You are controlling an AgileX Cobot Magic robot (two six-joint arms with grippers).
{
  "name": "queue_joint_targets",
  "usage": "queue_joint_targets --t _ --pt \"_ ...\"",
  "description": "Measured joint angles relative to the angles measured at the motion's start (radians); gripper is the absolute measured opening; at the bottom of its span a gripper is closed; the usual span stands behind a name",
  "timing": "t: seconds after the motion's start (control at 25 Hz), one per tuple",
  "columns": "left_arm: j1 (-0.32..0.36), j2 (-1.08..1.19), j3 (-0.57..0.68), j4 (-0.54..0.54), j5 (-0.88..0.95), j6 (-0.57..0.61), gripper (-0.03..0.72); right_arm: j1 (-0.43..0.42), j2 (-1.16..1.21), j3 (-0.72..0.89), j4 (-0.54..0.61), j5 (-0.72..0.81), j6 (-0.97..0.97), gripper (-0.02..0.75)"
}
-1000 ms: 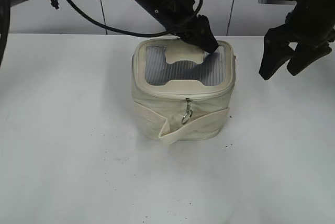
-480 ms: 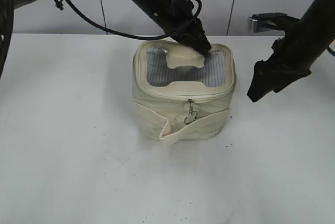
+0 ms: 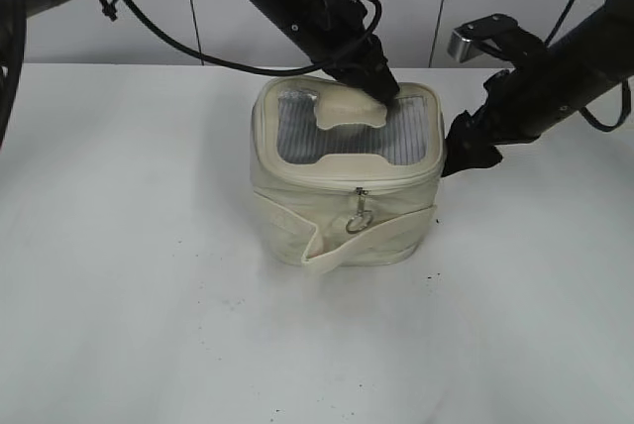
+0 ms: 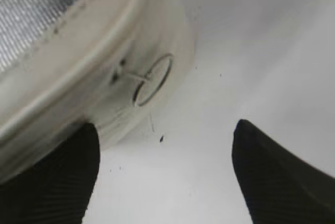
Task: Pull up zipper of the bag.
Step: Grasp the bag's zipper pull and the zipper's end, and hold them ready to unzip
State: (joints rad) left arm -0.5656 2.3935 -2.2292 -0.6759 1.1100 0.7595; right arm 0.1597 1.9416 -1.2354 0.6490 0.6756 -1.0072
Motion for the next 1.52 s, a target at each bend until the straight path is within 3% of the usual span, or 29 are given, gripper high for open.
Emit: queue_joint_targets --t 0.2,0.28,0.4,0.52,0.64,1.04,1.2,1.52 --pt "0.001 0.000 0.000 -0.004 0.002 0.000 0.046 -0.007 0.032 0.004 0.166 -0.033 -0.197 0.581" --pt "0.001 0.000 0.000 -0.004 0.002 0.000 0.046 -0.008 0.043 0.006 0.210 -0.064 -0.239 0.543" --pt "0.001 0.000 0.000 -0.006 0.002 0.000 0.046 -0.007 0.051 0.006 0.270 -0.100 -0.283 0.386" --pt "0.001 0.000 0.000 -0.009 0.002 0.000 0.045 -0.006 0.052 0.006 0.303 -0.107 -0.296 0.120" --pt "0.001 0.000 0.000 -0.010 0.002 0.000 0.045 -0.007 0.052 0.006 0.308 -0.078 -0.275 0.003" --pt "0.001 0.001 0.000 -0.010 0.000 0.000 0.045 -0.048 -0.053 0.006 0.157 0.100 0.008 -0.015" --pt "0.001 0.000 0.000 -0.008 -0.002 0.000 0.045 -0.048 -0.077 0.012 0.121 0.180 0.054 -0.015" --pt "-0.001 -0.003 0.000 -0.004 0.000 0.000 0.045 -0.048 -0.154 0.112 0.095 0.188 0.100 -0.015"
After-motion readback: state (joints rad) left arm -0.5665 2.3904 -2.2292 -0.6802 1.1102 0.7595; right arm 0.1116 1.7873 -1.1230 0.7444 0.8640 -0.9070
